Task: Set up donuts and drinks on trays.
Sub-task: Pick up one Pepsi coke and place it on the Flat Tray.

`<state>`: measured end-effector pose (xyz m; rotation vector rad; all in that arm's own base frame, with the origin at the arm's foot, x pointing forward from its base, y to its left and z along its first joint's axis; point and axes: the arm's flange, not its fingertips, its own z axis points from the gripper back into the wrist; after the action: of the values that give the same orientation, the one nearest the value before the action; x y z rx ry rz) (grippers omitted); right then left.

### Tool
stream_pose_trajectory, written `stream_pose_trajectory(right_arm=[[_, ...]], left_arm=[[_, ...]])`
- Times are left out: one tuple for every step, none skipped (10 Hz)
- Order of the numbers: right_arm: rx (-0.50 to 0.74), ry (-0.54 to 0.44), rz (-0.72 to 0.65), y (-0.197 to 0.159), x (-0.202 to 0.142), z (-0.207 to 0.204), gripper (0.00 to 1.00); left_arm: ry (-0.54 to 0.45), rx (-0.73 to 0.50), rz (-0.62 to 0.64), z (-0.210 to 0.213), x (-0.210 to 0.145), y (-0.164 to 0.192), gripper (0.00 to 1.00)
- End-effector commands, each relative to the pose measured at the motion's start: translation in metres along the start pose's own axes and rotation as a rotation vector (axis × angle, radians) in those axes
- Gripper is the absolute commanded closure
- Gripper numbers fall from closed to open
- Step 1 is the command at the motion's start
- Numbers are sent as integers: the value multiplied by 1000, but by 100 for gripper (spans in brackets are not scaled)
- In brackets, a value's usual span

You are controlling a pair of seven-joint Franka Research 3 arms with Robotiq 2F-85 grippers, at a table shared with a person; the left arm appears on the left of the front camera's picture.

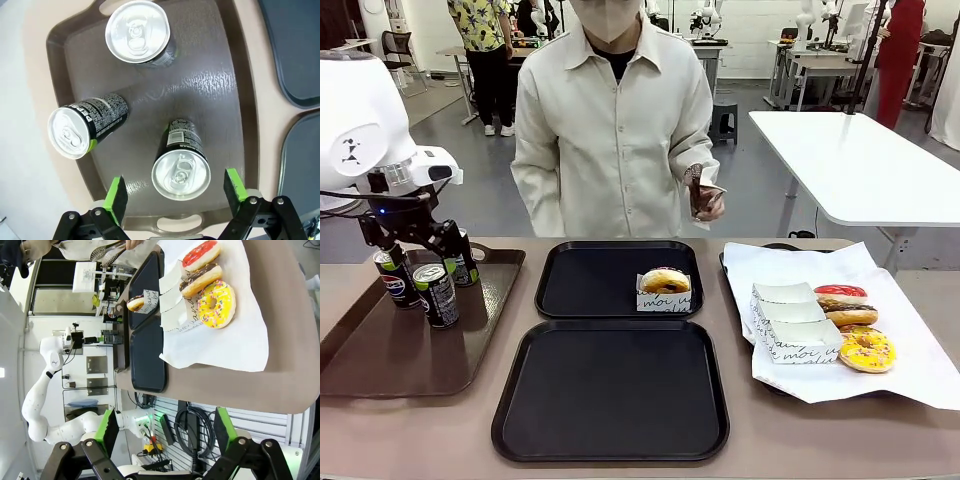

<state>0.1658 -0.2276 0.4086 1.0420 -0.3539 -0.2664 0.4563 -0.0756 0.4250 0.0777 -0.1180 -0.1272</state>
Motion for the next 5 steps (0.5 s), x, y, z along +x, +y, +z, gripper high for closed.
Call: stream_pose_trajectory(right_arm=[[18, -1, 19, 0, 2, -2, 0], [18, -1, 19, 0, 2, -2, 0], [18, -1, 19, 0, 2, -2, 0], [18, -1, 19, 0, 2, -2, 0], [18, -1, 19, 0, 2, -2, 0]], left_arm=[[0, 9, 68, -15, 7, 3, 0], [1, -17, 86, -20, 7, 5, 0], [4, -29, 101, -23, 7, 6, 0], [17, -25, 116, -26, 6, 7, 0], [24, -30, 133, -29, 5, 6, 0]])
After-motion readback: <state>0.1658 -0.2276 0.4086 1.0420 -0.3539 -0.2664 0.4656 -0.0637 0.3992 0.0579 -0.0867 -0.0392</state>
